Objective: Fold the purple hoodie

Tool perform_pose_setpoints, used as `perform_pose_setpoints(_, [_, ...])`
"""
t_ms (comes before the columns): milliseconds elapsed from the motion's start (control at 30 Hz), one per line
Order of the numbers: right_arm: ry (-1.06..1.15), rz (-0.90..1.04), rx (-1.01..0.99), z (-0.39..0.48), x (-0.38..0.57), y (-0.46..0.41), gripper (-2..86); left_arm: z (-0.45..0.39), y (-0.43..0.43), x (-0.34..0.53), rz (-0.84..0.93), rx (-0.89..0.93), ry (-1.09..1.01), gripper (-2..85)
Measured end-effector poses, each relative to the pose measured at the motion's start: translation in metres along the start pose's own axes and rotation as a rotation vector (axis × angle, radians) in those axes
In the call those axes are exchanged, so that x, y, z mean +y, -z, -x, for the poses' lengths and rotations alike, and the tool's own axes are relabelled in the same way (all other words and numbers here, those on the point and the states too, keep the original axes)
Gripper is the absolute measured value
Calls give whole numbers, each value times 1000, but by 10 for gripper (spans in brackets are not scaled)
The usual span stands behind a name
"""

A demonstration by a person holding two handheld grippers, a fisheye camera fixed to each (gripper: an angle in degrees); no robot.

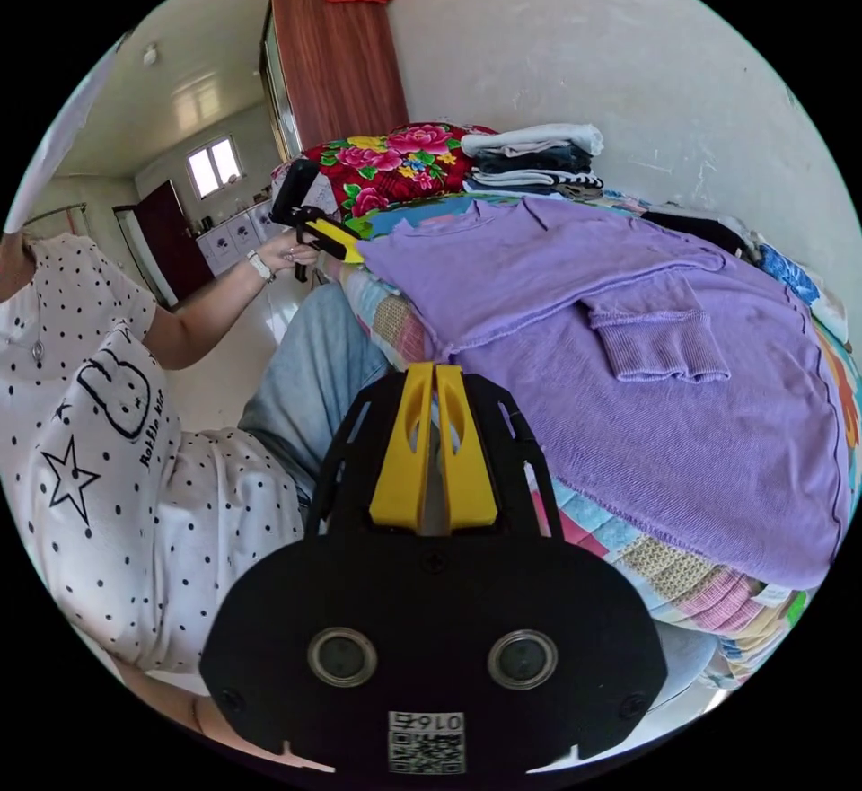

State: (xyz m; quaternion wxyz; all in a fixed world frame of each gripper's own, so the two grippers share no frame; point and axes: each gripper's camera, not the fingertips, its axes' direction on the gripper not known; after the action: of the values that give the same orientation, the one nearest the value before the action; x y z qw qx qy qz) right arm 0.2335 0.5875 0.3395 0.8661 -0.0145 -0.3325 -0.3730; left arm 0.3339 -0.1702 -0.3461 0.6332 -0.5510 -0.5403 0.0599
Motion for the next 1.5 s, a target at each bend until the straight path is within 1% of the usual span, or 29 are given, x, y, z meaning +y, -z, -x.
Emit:
perform_pose_setpoints(100, [32, -22, 12, 8, 1, -2, -1, 2, 10, 8, -71, 13, 3, -2])
perform_pose_setpoints(233, [61, 12, 54, 18, -3, -8, 9, 0, 16, 10, -57, 6, 35, 16])
perform_pose_setpoints(333, [64, -14, 19, 23, -9, -4, 37, -3, 22, 10, -72, 4, 43, 39])
perform_pose_setpoints(433, [47, -39, 21, 25, -18, -7, 53, -2, 20, 9, -88, -6, 63, 29])
perform_pose_setpoints(500, [36, -19, 70, 27, -24, -18, 40, 2, 16, 10, -67, -46, 90, 3])
perform_pose_setpoints(600, [91, 44, 135, 40, -31, -34, 14, -2, 23, 17, -122, -57, 73, -6])
perform_pose_setpoints(667, [134, 74, 186, 49, -31, -40, 8, 2, 20, 21, -101, -55, 94, -7])
perform_pose_setpoints(733, [129, 113, 186, 48, -29, -46, 6, 9, 14, 23, -78, -28, 130, -7])
perform_pose_setpoints(800, [93, 139, 147, 43, -29, -47, 5, 14, 25, 26, -139, 26, 168, -6])
perform_pose_setpoints(900, [14, 61, 114, 32, -27, -26, 6, 20, 50, 32, -240, 50, 228, -3])
perform_pose_setpoints(933, [-18, -3, 130, 26, -26, -11, 7, 20, 55, 33, -262, 45, 238, -2])
perform_pose_setpoints(1000, [-68, -94, 165, 18, -24, 11, 9, 23, 77, 34, -337, -7, 288, 13])
perform_pose_setpoints(1067, [-121, -173, 217, 8, -21, 32, 13, 29, 87, 29, -355, -62, 347, 38])
perform_pose_setpoints(1133, [-153, -206, 248, 3, -21, 39, 16, 41, 91, 17, -336, -91, 419, 67])
perform_pose_setpoints(1200, [-160, -234, 259, 1, -26, 41, 19, 57, 83, -3, -272, -89, 489, 95])
perform_pose_setpoints(1300, [-82, -288, 246, 6, -57, 33, 26, 62, 57, -30, -152, -47, 489, 100])
perform_pose_setpoints(1333, [-31, -281, 239, 9, -78, 27, 31, 61, 52, -34, -133, -55, 492, 98])
perform_pose_setpoints(1367, [14, -270, 232, 13, -101, 20, 37, 60, 44, -39, -104, -104, 507, 85])
perform_pose_setpoints(1500, [126, -278, 145, 17, -182, -7, 65, 42, 35, -49, -118, -203, 472, 8])
